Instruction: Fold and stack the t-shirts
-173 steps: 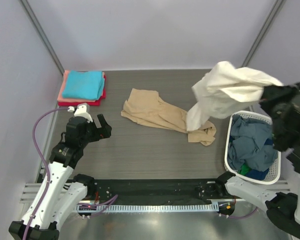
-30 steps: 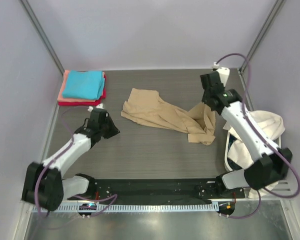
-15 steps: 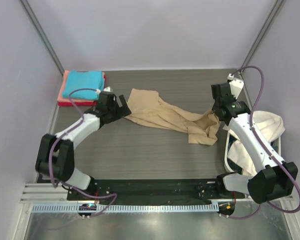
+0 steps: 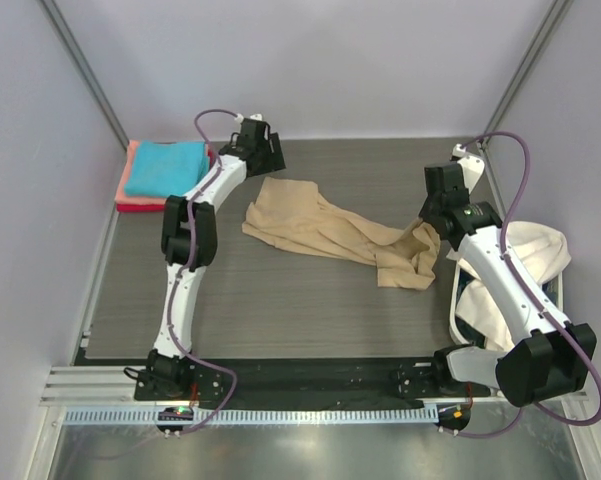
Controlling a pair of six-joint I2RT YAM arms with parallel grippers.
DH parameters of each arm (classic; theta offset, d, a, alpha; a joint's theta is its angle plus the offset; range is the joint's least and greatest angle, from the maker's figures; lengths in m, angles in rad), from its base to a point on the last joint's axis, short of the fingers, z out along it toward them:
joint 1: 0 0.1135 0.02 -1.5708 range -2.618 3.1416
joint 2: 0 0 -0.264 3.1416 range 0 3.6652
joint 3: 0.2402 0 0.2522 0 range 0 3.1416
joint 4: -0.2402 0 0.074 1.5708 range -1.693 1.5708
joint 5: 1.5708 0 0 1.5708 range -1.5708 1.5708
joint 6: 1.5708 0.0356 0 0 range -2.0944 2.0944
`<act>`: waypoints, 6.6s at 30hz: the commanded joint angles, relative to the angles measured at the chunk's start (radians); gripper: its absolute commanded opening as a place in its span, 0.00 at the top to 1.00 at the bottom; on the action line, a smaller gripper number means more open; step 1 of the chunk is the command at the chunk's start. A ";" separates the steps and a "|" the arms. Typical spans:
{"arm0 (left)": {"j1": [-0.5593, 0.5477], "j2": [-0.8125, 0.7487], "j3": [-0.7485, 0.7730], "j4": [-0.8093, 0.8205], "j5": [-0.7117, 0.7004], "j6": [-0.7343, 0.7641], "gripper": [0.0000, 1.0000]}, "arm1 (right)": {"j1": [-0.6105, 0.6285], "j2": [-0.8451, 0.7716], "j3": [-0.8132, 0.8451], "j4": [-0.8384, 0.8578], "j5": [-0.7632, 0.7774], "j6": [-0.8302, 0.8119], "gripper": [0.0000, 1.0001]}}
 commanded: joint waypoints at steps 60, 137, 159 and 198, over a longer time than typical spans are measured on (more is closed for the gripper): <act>0.011 -0.885 -0.872 0.096 0.052 -0.058 0.16 | -0.058 0.052 -0.042 0.083 -0.102 0.020 0.99; 0.062 -1.250 0.175 -0.394 0.102 0.121 1.00 | -0.058 -0.347 0.726 -0.144 -0.069 -0.150 0.99; 0.203 -0.356 0.072 -0.345 0.254 0.121 0.05 | -0.095 0.606 0.728 -0.117 -0.036 -0.059 0.08; 0.084 -0.011 -0.143 0.140 0.138 -0.173 0.44 | 0.189 -0.184 -0.668 0.893 -0.471 0.053 0.13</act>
